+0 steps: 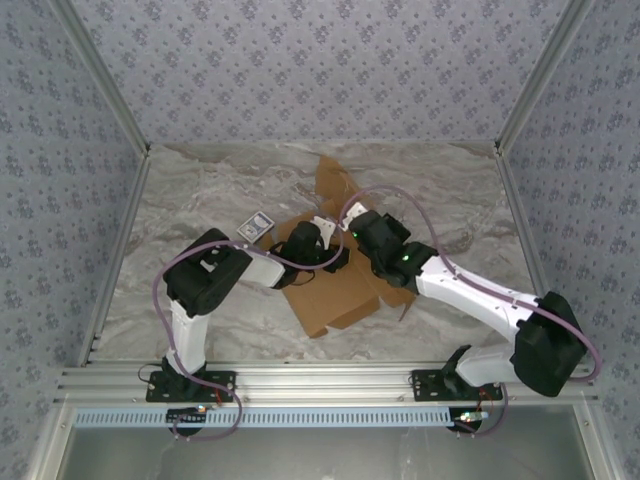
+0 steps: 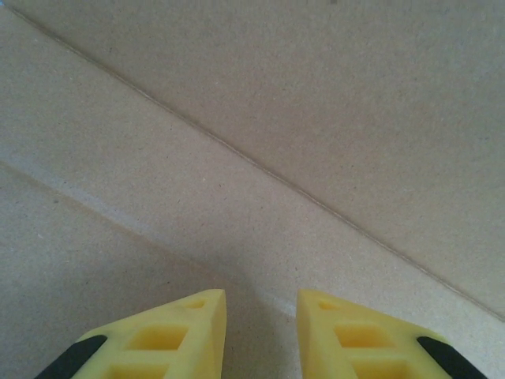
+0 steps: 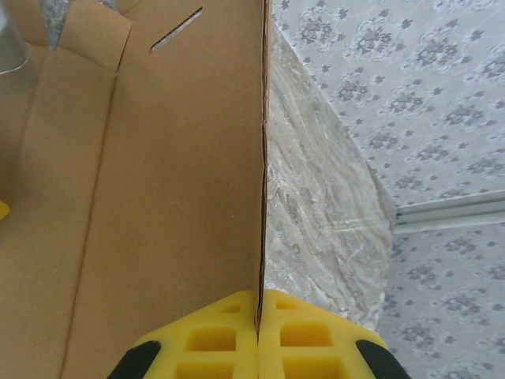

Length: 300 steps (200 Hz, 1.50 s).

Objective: Fold the paper box

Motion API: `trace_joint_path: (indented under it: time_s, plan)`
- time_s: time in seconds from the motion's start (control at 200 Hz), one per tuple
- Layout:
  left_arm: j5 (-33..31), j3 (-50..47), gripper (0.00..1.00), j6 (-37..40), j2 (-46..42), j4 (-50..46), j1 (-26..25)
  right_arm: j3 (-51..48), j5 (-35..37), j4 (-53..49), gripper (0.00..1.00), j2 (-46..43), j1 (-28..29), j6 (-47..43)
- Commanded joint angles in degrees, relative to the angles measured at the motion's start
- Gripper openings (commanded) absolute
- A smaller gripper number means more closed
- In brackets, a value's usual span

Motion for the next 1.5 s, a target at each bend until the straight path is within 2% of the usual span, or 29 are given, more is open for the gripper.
trace_joint_path:
  time_s: [0.0,0.15,0.24,0.45,0.635,0.76,0.929,1.034,1.159,1.324,1.494]
  plan:
    - [1.88,-0.55,0.29,-2.38,2.46,-0.23,0.15,-1.48,5.94,-0.64,0.00,2.52,1.98,-1.78]
    - [1.81,-0.97,0.29,-2.47,0.60,-0.34,0.19,-1.70,7.50,1.77,0.00,3.12,1.91,-5.79]
    - [1.25,-1.68,0.31,-2.48,-1.82,-0.64,0.35,-1.32,5.36,2.30,0.00,1.98,1.04,-6.56]
    - [0.44,-4.14,0.39,-0.75,-10.32,-3.89,1.43,-0.89,-9.41,0.85,0.00,-1.95,-5.19,-10.60]
    - [-2.83,-6.66,0.41,2.93,-19.21,-11.41,3.85,-0.81,-22.02,0.97,0.00,-5.63,-12.36,-14.93]
    - [-5.04,-7.03,0.43,6.88,-24.70,-18.29,7.65,-1.44,-29.07,3.67,0.00,-7.73,-16.08,-19.61]
    - [-3.02,-5.85,0.46,9.65,-29.72,-22.56,14.94,-0.29,-34.66,6.98,0.00,-6.90,-19.87,-25.73]
    - [0.64,-1.98,0.48,11.49,-30.55,-26.13,18.04,0.43,-37.74,7.91,0.00,-5.33,-20.61,-31.24]
    - [4.62,5.66,0.51,12.97,-29.73,-33.10,19.20,1.37,-39.72,8.51,0.00,-3.26,-20.86,-36.38]
    - [8.25,18.43,0.51,9.93,-25.91,-44.34,19.32,2.71,-40.48,8.93,0.00,-0.86,-21.21,-39.69]
    - [8.64,30.66,0.52,7.18,-19.25,-55.77,19.10,3.39,-40.50,10.27,0.00,0.25,-20.88,-40.64]
